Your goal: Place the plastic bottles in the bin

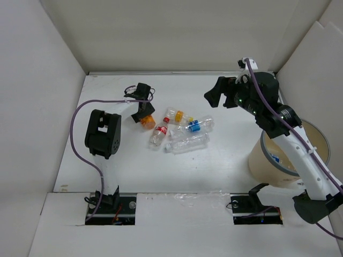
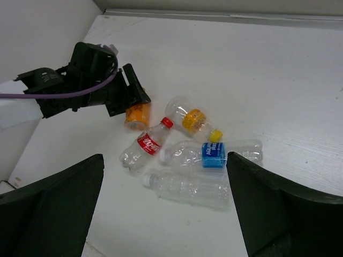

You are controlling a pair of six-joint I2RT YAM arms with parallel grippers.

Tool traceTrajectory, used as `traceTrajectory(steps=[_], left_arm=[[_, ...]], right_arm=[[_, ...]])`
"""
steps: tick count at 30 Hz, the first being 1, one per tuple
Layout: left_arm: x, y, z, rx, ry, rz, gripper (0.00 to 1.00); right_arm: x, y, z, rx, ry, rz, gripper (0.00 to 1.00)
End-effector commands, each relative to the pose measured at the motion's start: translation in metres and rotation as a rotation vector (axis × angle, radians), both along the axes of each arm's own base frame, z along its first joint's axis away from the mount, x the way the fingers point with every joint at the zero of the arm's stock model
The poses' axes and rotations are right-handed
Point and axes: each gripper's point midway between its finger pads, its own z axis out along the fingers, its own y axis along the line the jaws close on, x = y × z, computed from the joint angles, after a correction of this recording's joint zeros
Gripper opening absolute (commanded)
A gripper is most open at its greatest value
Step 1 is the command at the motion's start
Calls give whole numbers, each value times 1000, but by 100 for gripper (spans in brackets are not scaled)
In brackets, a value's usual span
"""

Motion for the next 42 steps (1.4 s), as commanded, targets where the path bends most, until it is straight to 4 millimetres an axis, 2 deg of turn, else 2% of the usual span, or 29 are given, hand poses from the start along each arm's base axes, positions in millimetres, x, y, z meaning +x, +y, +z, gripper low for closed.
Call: traceTrajectory(steps=[1,2,3,5,6,7,8,9,10,12,13,15,16,17,19,20,21,22,23,24,27,28,29,34,35,36,37,40,42], left_arm=[[5,10,21,12,-42,34,0],[10,9,30,6,-76,27,0],[18,5,55,-15,-146,0,0],[25,-2,88,-29,-230,-26,0],[27,-3,118,-27,-302,-32,0],[29,-11,141,-8,-354,-63,0],[29,-16,159,-12,-391,-82,0],[27,-15,186,-21,-447,-87,0],[23,-27,202,-59,-474,-136,0],[19,-34,235,-106,-544,-175,0],[14,-37,266,-141,-612,-190,0],[3,-52,294,-217,-667,-275,0],[-3,-58,318,-260,-726,-312,0],[-11,-72,326,-319,-733,-384,0],[-22,-86,354,-386,-780,-466,0],[-28,-93,372,-431,-822,-504,0],[-40,-105,380,-475,-833,-572,0],[-45,-108,388,-505,-848,-589,0],[-54,-114,399,-538,-866,-619,0],[-60,-121,406,-575,-881,-664,0],[-76,-126,427,-620,-927,-731,0],[-81,-130,425,-647,-914,-756,0],[-86,-130,432,-654,-933,-774,0],[-105,-132,440,-706,-958,-823,0],[-105,-134,435,-719,-945,-824,0],[-110,-134,440,-725,-959,-842,0],[-108,-135,433,-725,-943,-838,0],[-110,-133,435,-721,-957,-832,0],[-110,-135,428,-726,-944,-841,0]], right_arm=[[-2,13,21,45,-82,66,100],[-1,18,16,47,-74,87,100],[-6,26,21,69,-87,143,100],[-6,35,23,97,-114,202,100],[-6,42,25,116,-116,230,100],[-12,49,26,138,-116,284,100],[-9,55,31,159,-135,304,100],[-8,60,28,176,-125,321,100],[-6,65,30,192,-131,341,100],[-5,76,33,252,-147,383,100],[-2,81,32,269,-146,396,100],[-3,95,39,313,-161,430,100],[3,103,36,312,-155,429,100],[6,108,36,311,-153,426,100],[11,122,46,319,-175,405,100],[20,130,40,315,-166,392,100],[25,134,40,313,-166,376,100],[25,140,51,326,-189,390,100],[35,146,45,331,-172,376,100],[35,152,45,334,-174,387,100],[36,163,56,374,-206,419,100],[33,170,56,388,-203,440,100],[28,175,65,413,-229,464,100],[29,185,68,451,-236,488,100],[29,188,70,454,-243,503,100],[26,189,77,482,-252,519,100],[25,192,76,489,-248,532,100],[20,196,78,518,-249,572,100],[12,199,79,539,-239,618,100]])
